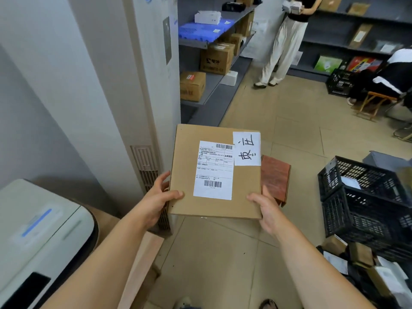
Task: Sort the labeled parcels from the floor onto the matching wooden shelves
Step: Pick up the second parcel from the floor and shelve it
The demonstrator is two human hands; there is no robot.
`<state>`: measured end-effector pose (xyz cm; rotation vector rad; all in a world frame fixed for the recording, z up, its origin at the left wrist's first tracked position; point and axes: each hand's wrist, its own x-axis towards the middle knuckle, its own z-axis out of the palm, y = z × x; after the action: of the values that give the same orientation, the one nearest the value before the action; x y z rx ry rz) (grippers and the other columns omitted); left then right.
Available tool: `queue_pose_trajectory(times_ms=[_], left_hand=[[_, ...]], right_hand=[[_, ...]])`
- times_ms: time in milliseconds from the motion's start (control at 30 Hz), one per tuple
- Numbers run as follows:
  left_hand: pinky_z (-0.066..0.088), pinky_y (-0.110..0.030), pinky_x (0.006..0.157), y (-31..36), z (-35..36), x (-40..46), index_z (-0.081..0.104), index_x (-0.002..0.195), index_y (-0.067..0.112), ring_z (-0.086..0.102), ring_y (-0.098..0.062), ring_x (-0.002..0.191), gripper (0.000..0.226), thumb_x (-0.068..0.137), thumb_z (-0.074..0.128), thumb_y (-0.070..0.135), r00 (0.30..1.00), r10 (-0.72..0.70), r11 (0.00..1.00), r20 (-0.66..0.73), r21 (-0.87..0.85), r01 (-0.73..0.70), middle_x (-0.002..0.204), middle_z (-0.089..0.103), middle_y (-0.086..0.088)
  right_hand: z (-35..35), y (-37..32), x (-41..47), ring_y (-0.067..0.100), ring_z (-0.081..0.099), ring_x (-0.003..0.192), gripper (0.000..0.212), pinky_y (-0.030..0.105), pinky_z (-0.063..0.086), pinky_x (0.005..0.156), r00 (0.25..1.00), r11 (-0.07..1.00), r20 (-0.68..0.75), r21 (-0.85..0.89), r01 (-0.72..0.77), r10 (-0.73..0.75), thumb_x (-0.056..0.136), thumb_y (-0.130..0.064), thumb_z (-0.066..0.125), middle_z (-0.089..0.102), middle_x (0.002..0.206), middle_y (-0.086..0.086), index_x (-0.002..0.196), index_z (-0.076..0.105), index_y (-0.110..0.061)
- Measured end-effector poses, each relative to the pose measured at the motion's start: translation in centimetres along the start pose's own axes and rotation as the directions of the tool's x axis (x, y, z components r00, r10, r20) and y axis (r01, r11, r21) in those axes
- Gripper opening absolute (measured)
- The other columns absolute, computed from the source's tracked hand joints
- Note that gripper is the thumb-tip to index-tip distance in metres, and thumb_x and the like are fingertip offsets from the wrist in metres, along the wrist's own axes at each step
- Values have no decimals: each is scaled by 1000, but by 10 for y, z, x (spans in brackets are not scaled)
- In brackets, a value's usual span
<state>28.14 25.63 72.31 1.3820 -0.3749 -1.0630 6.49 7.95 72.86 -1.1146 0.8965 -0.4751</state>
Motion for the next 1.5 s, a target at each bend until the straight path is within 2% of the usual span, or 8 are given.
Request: queue_pose_trajectory(times_ms=[133, 533, 900, 1000, 1133, 1233, 1400, 1500], left_hand=[[39, -43, 102, -15, 5, -44, 27, 140, 26, 47, -26, 119, 88, 68, 74, 6, 1000, 12, 1000, -28, 18, -12, 137, 43, -4], [43, -34, 88, -32, -5, -149, 33, 130, 38, 48, -19, 114, 76, 70, 71, 10, 982, 122, 993, -142, 21, -120, 127, 51, 4], [48, -39, 91, -36, -70, -249, 40, 130, 41, 58, -18, 112, 74, 67, 73, 18, 927, 248, 963, -281, -38, -269, 125, 60, 9], [55, -32, 77, -44, -101, -288, 50, 116, 52, 63, -16, 106, 65, 66, 75, 19, 906, 259, 952, -335, -68, -298, 120, 63, 13], [54, -35, 78, -63, -145, -348, 40, 131, 43, 58, -20, 111, 78, 65, 74, 19, 846, 248, 940, -472, -93, -327, 129, 56, 8], [50, -23, 70, -75, -173, -393, 38, 134, 39, 55, -15, 112, 77, 68, 72, 18, 779, 264, 931, -570, -61, -360, 133, 52, 7], [49, -24, 72, -92, -213, -465, 44, 125, 44, 56, -11, 111, 72, 64, 71, 19, 698, 272, 909, -662, -62, -413, 130, 54, 10], [48, -28, 77, -102, -233, -505, 35, 137, 37, 53, -13, 115, 85, 63, 71, 20, 622, 267, 900, -736, -40, -435, 134, 51, 8]], right_hand=[[-7, 9, -38, 11, 66, 77, 45, 28, 50, 63, 1000, 999, 23, -32, 19, -19, 79, 1, 53, 70, 94, -1, 117, 53, -23], [13, 18, -112, 5, 65, 79, 52, 20, 50, 63, 984, 987, 141, -110, 121, -105, 79, 3, 50, 70, 91, -9, 123, 49, -24], [102, 32, -162, 12, 61, 82, 53, 27, 48, 69, 948, 966, 282, -164, 200, -149, 78, 3, 51, 67, 95, -2, 126, 49, -18], [140, 44, -186, 12, 60, 81, 51, 26, 48, 67, 934, 963, 330, -177, 204, -137, 78, 3, 50, 67, 94, -1, 124, 49, -17], [193, 66, -223, 13, 59, 85, 52, 25, 47, 68, 890, 949, 443, -218, 229, -113, 77, 2, 50, 66, 98, -1, 122, 49, -24], [232, 83, -249, 13, 60, 80, 50, 23, 47, 64, 863, 946, 500, -241, 218, -71, 76, 2, 51, 66, 95, -1, 118, 52, -25], [294, 112, -290, 18, 61, 89, 46, 29, 47, 70, 798, 936, 602, -280, 216, -4, 73, -5, 55, 68, 98, -1, 113, 54, -27], [330, 125, -315, 16, 60, 93, 56, 30, 45, 71, 745, 919, 666, -308, 247, 23, 61, -16, 55, 68, 104, -4, 114, 53, -35]])
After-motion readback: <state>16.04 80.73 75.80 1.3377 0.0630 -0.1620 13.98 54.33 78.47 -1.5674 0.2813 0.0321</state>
